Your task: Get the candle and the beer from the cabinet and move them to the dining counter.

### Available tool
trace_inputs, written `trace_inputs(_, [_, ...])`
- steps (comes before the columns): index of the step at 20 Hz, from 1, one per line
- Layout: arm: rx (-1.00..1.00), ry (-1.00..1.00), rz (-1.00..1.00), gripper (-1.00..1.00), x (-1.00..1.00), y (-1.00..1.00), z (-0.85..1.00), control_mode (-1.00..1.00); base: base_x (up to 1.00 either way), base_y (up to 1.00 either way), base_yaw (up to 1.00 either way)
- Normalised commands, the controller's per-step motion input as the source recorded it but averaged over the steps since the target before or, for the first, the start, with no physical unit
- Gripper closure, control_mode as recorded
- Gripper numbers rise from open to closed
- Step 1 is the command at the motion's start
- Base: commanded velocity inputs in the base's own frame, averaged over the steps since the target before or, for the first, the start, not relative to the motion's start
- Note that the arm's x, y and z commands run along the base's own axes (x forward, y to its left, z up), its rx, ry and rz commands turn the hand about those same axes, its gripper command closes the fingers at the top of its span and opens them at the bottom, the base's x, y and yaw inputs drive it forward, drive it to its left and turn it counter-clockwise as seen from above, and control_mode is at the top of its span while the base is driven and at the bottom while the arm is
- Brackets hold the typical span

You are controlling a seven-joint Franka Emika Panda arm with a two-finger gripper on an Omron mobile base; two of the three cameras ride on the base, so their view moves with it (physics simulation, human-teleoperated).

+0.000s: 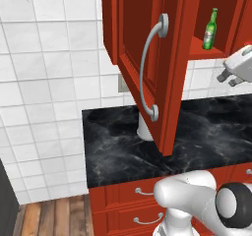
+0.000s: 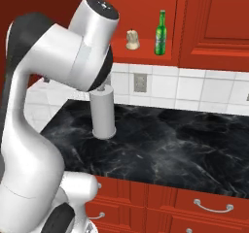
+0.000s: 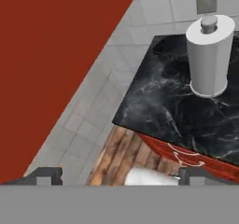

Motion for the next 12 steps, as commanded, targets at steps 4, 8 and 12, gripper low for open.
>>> trace_inputs(4, [-0.15,-0.71,0.00,-1.00,-0.36,0.00,0.00,-1.00,0.00,0.00,0.00])
trace_inputs(8, [-0.08,-0.59,0.00,-1.00,-0.16,-0.03,0.00,-1.00,0.00,0.00,0.00])
trace_inputs(12, [-0.04,-0.36,-0.03,-1.00,0.00,0.00,0.15,-1.00,0.00,0.00,0.00])
